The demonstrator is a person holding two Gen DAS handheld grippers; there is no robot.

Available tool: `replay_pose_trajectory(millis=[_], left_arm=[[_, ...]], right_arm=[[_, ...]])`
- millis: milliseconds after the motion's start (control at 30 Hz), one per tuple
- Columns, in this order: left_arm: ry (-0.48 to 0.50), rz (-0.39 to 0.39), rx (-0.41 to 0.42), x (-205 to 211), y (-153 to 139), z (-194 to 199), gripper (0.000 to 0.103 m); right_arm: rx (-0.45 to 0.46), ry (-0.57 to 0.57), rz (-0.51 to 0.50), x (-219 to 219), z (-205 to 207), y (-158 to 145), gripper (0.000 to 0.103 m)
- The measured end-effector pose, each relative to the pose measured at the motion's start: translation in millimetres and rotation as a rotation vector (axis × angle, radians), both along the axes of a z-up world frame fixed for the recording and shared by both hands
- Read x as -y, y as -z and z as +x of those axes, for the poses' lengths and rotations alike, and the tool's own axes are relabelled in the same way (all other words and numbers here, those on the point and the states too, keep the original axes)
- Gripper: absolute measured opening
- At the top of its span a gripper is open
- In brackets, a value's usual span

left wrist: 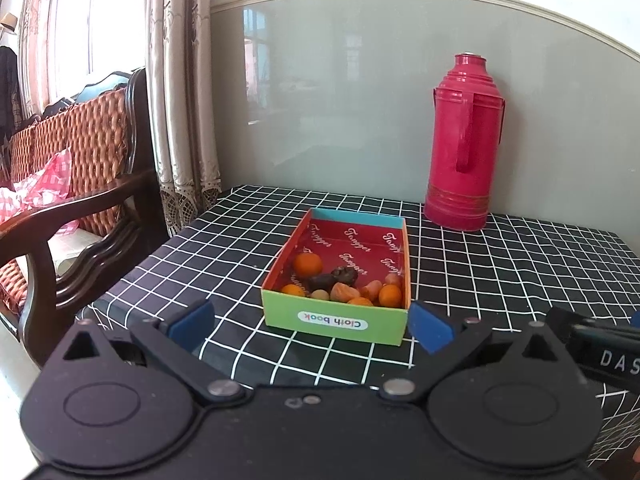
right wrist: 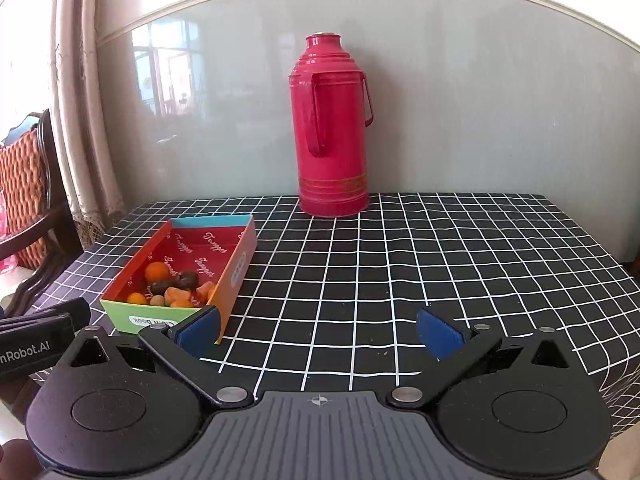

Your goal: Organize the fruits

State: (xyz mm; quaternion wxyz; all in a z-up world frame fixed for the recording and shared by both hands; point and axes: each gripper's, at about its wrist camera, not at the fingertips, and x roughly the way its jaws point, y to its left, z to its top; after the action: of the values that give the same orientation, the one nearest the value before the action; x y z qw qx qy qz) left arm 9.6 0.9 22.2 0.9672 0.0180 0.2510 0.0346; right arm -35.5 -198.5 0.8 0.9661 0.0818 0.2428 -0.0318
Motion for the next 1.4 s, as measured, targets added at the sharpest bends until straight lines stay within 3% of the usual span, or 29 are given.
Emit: replay_pose_trajectory(millis=[1167,1400], left_arm=[[-0.006,0.016,-0.011,0,4,4,0.097],[0.022,-0.017,-0.009,0,5,3,0.093]], right_arm=[[-0.001,0.002,-0.037,-8,3,1,0.103],[0.005,-0.004,-0.044,-10,2,2,0.103]])
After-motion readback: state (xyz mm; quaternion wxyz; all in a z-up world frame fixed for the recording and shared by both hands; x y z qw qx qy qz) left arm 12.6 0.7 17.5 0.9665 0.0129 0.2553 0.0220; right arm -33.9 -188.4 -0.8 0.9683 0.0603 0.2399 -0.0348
